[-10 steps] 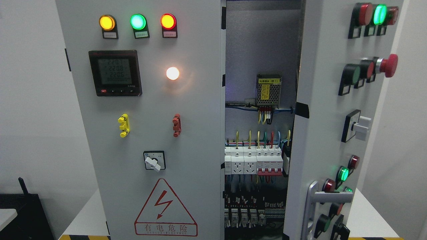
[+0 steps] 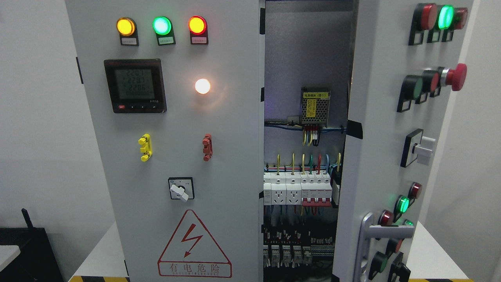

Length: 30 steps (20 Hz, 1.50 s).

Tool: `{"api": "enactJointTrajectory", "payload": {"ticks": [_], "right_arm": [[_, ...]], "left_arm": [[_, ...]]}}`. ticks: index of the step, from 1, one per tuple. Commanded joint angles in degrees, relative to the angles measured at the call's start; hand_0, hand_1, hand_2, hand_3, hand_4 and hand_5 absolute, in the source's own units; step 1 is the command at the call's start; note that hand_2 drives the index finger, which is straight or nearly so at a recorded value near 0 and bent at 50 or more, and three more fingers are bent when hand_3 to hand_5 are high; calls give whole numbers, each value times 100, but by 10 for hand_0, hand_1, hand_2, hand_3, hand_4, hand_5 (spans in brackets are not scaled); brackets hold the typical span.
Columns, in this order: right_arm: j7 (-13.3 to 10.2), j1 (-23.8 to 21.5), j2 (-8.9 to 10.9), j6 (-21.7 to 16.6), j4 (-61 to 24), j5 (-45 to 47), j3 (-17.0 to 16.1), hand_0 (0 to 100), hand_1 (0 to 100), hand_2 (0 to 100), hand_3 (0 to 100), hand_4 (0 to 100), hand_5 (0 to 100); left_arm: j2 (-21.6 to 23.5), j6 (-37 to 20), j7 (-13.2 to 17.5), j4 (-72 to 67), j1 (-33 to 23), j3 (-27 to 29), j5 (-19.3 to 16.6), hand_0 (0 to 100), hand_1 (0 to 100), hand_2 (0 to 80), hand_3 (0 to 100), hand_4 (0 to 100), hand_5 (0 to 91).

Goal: Open door with both hands

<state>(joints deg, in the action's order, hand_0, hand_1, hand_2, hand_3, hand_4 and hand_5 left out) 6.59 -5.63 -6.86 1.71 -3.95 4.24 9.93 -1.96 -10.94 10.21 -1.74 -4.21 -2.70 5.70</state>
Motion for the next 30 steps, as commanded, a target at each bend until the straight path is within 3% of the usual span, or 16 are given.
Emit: {"api": "enactJointTrajectory", "payload": {"ticks": [1, 3, 7, 11, 14, 16, 20, 30], "right_arm": [[0, 9, 0, -4, 0, -2, 0, 107, 0, 0, 0, 0, 0], [0, 0, 0, -4, 0, -2, 0, 107, 0, 0, 0, 0, 0], [0, 0, 0, -4, 0, 7, 0, 106, 0, 0, 0, 0, 0], [0, 0, 0, -4, 0, -2, 0, 106, 0, 0, 0, 0, 0], [0, 0, 0, -4, 0, -2, 0, 106, 0, 0, 0, 0, 0], [0, 0, 0, 5, 0, -2, 0, 106, 0, 0, 0, 0, 0], [0, 9, 0, 5, 0, 7, 0, 106, 0, 0, 0, 0, 0], [0, 0, 0, 4, 0, -2, 0, 106, 0, 0, 0, 0, 0]], "left_arm": [[46, 39, 52, 408, -26, -81, -42, 0, 0, 0, 0, 31, 0], [134, 92, 209, 1416, -393, -99, -130, 0, 0, 0, 0, 30, 0], [915, 101, 1166, 4736, -1886, -64, 53, 0, 0, 0, 0, 30, 0], [1889, 31, 1247, 7515, -3057, -3, 1378, 0, 0, 0, 0, 30, 0], [2970, -109, 1247, 8775, -3462, 392, 2774, 0, 0, 0, 0, 30, 0], [3656, -311, 1247, 9155, -3542, 708, 3514, 0, 0, 0, 0, 30, 0], [4685, -514, 1317, 9568, -3551, 1384, 4577, 0, 0, 0, 0, 30, 0], [7094, -462, 2072, 9648, -3622, 2870, 7241, 0, 0, 0, 0, 30, 0]]}}
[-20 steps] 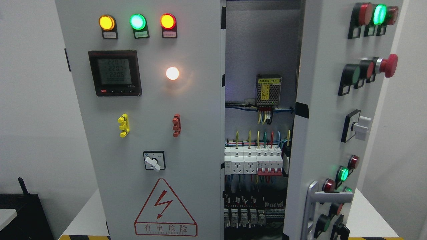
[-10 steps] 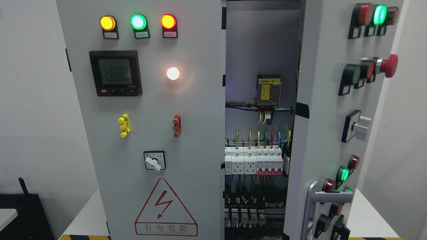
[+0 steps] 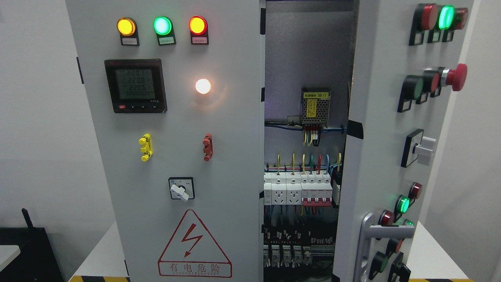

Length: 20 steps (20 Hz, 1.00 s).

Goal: Open door with both hands

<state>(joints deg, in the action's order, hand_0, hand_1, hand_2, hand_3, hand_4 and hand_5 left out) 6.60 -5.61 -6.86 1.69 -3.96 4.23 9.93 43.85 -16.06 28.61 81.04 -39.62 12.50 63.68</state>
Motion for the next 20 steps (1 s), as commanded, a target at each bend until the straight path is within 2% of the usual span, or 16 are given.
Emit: {"api": "enactJointTrajectory", "payload": {"ticks": [1, 4, 6, 8, 12, 15, 17, 20], "right_arm": [[0, -2, 0, 7, 0, -2, 0, 107, 0, 0, 0, 0, 0], [0, -2, 0, 7, 0, -2, 0, 106, 0, 0, 0, 0, 0], [0, -2, 0, 7, 0, 7, 0, 106, 0, 0, 0, 0, 0], [0, -2, 0, 7, 0, -2, 0, 107, 0, 0, 0, 0, 0], [0, 7, 0, -2, 0, -2, 0, 107, 0, 0, 0, 0, 0], [0, -2, 0, -2, 0, -1, 0, 107, 0, 0, 0, 0, 0], [0, -2, 0, 7, 0, -2, 0, 107, 0, 0, 0, 0, 0], [0, -2, 0, -2, 0, -2, 0, 107, 0, 0, 0, 0, 0]], "left_arm": [[2688, 68, 345, 1362, -80, 1500, 1611, 0, 0, 0, 0, 30, 0], [3023, 252, 793, 1309, -80, 1948, 1885, 0, 0, 0, 0, 30, 0], [3129, 497, 1354, 1309, -80, 2316, 1947, 0, 0, 0, 0, 30, 0], [3260, 709, 1760, 1301, -63, 2633, 2017, 0, 0, 0, 0, 30, 0], [3375, 920, 1832, 1318, 51, 2933, 2228, 0, 0, 0, 0, 30, 0], [3428, 1070, 1876, 1318, 358, 2907, 2474, 0, 0, 0, 0, 30, 0], [3428, 1149, 2025, 1240, 665, 2855, 2448, 0, 0, 0, 0, 30, 0], [3568, 1324, 2043, 1125, 825, 2828, 2492, 0, 0, 0, 0, 30, 0]]}}
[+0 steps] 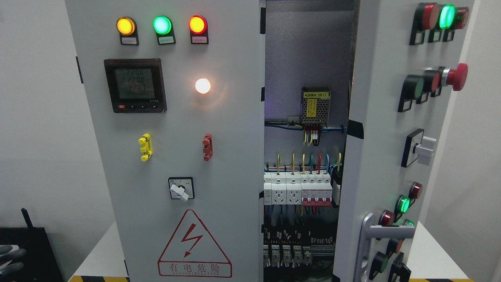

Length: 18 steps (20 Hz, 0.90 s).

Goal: Open door with both hands

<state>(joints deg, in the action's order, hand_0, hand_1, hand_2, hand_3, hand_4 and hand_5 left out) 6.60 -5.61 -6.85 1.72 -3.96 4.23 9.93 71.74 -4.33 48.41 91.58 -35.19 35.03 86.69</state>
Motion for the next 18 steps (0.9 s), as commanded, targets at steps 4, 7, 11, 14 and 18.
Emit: {"api": "enactJointTrajectory", "payload": {"ticks": [4, 7, 11, 14, 18], "right_arm": [[0, -1, 0, -5, 0, -1, 0, 107, 0, 0, 0, 0, 0], [0, -1, 0, 3, 0, -1, 0, 106, 0, 0, 0, 0, 0], [0, -1, 0, 3, 0, -1, 0, 106, 0, 0, 0, 0, 0], [0, -1, 0, -5, 0, -1, 0, 106, 0, 0, 0, 0, 0], [0, -1, 0, -5, 0, 8, 0, 107, 0, 0, 0, 0, 0]], "left_arm": [[885, 319, 72, 369, 381, 93, 217, 0, 0, 0, 0, 29, 0], [885, 319, 63, 413, 390, -136, 217, 0, 0, 0, 0, 30, 0], [850, 336, 55, 492, 1413, -1159, 199, 0, 0, 0, 0, 30, 0], [867, 371, 46, 466, 4213, -4116, 164, 0, 0, 0, 0, 30, 0], [763, 371, 37, 387, 6671, -6751, 120, 0, 0, 0, 0, 30, 0]]}}
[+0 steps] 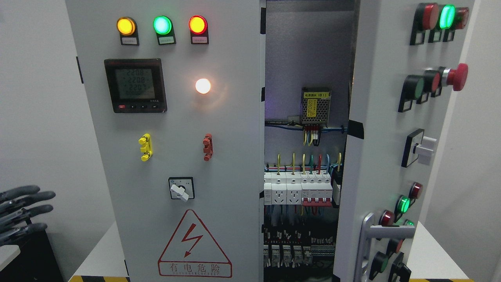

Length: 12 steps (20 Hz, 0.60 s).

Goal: Open door with both hands

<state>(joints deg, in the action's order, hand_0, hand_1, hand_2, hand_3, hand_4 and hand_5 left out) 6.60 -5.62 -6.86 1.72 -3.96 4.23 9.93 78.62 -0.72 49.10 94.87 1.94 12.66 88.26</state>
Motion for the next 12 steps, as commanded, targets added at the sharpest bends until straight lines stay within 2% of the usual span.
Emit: {"api": "enactJointTrajectory", "payload": {"ticks": [1, 5, 6, 10, 12], "right_arm": [[-1, 0, 0, 3, 0, -1, 0, 107, 0, 0, 0, 0, 0], [-1, 0, 0, -5, 0, 8, 0, 107, 0, 0, 0, 0, 0], [-1, 0, 0, 3, 0, -1, 0, 107, 0, 0, 0, 0, 0], [-1, 0, 0, -5, 0, -1, 0, 107, 0, 0, 0, 0, 0], [-1, 8, 0, -5, 0, -1, 0, 107, 0, 0, 0, 0, 0]], "left_arm": [[-4, 37, -32, 58, 3214, -4744, -37, 0, 0, 0, 0, 30, 0], [-644, 870, -49, 41, 4558, -5746, -405, 0, 0, 0, 0, 30, 0], [-768, 933, -67, 32, 4814, -6000, -450, 0, 0, 0, 0, 30, 0], [-1076, 943, -304, 41, 5631, -6792, -380, 0, 0, 0, 0, 30, 0], [-1173, 908, -322, 41, 6359, -7511, -196, 0, 0, 0, 0, 30, 0]]}}
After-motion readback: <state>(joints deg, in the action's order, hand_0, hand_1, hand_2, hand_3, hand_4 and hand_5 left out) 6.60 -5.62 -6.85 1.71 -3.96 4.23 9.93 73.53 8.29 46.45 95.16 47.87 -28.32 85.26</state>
